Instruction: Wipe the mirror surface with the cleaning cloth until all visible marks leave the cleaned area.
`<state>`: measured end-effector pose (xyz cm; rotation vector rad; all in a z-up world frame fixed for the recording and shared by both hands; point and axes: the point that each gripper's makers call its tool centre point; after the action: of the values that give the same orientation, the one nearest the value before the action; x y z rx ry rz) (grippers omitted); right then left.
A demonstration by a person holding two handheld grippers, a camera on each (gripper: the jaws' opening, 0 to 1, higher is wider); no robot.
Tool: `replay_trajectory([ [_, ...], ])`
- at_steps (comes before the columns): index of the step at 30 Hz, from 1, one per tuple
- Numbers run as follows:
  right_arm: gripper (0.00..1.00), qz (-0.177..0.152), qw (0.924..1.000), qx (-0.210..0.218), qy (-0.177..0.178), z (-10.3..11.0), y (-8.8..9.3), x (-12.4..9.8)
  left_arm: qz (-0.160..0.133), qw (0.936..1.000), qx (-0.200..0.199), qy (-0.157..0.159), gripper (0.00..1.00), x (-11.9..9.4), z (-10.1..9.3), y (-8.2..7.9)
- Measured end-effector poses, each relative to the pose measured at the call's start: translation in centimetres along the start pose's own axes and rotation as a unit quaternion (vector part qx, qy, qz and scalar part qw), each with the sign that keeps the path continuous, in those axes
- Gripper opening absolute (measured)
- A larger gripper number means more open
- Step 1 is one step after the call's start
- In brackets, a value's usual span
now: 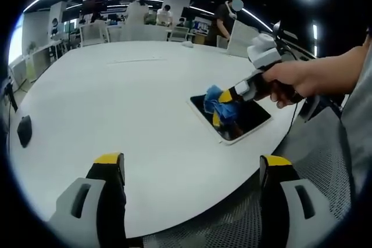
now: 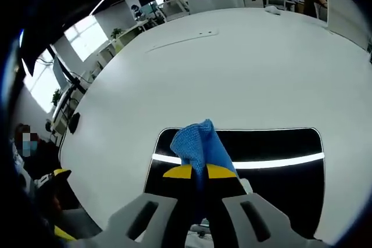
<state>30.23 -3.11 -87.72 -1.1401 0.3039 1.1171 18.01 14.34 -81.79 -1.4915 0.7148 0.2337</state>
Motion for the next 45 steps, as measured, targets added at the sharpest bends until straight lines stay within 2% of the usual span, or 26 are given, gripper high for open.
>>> replay_trajectory([
  [10, 0.02, 0.005, 0.9999, -0.010, -0.007, 0.7, 2.2, -1.3, 0.000, 1.0000, 0.003, 0.001, 0.97, 0.0, 0.0, 0.0],
  [18, 0.02, 0.006, 0.9998, 0.000, -0.016, 1.1, 3.4, -2.1, 0.004, 1.0000, 0.004, 0.002, 0.97, 0.0, -0.1, 0.1],
  [26, 0.02, -0.003, 0.9998, -0.005, -0.020, 1.8, 4.7, -2.7, 0.004, 1.0000, 0.002, 0.000, 0.97, -0.2, -0.3, -0.1],
  [45, 0.01, -0.010, 0.9987, 0.012, -0.048, 2.8, 6.8, -3.7, 0.002, 1.0000, -0.001, 0.001, 0.97, -0.1, -0.2, -0.1],
])
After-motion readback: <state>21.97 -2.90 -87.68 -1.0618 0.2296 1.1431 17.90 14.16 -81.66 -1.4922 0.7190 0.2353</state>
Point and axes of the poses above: the point that each gripper's makers call its tool centre point, and the gripper's own axes: x roughly forward along the fingers, z roughly to its left, y roughly out of its underside, and after that the axes turned 14 degrees about -y, right-handed
